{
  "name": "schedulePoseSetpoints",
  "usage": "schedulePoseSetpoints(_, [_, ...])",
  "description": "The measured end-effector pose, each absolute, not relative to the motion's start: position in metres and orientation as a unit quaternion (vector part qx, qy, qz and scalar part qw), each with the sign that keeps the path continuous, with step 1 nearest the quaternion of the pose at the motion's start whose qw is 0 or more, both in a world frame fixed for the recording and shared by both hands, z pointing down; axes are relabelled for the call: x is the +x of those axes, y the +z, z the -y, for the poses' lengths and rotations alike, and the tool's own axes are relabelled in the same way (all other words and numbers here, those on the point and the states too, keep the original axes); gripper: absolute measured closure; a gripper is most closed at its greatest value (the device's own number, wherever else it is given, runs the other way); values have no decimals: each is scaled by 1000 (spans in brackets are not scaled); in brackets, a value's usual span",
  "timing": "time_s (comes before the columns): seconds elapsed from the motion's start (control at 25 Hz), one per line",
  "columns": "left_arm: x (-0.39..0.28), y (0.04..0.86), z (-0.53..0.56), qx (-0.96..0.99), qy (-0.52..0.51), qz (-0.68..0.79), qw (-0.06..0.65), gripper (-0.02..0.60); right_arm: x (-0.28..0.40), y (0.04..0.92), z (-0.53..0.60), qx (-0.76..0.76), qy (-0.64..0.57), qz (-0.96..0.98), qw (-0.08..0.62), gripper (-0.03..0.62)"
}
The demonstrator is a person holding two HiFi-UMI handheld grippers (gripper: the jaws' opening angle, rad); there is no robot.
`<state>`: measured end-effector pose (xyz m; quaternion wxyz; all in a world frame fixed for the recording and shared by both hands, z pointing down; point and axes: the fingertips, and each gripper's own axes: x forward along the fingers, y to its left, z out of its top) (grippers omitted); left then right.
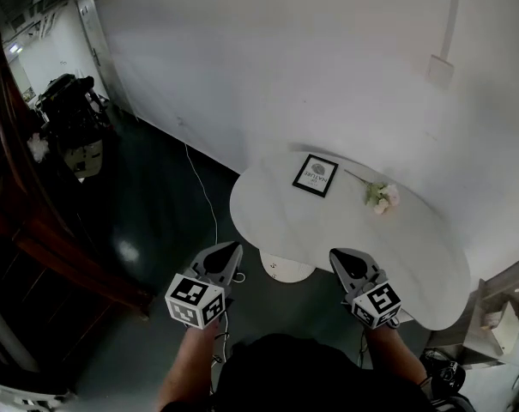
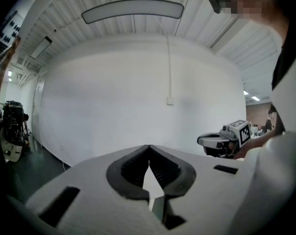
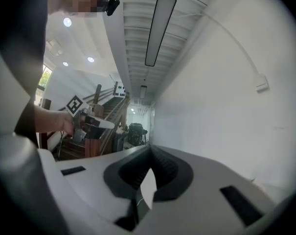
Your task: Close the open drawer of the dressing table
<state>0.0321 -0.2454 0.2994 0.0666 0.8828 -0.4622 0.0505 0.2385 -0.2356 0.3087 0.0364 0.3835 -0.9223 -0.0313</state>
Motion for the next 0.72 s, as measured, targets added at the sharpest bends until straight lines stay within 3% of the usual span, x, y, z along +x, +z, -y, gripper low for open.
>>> schedulePoseSetpoints(0.72, [-2, 316, 248, 892, 43, 443, 84, 572, 207, 328, 227, 402, 9, 915, 33, 591])
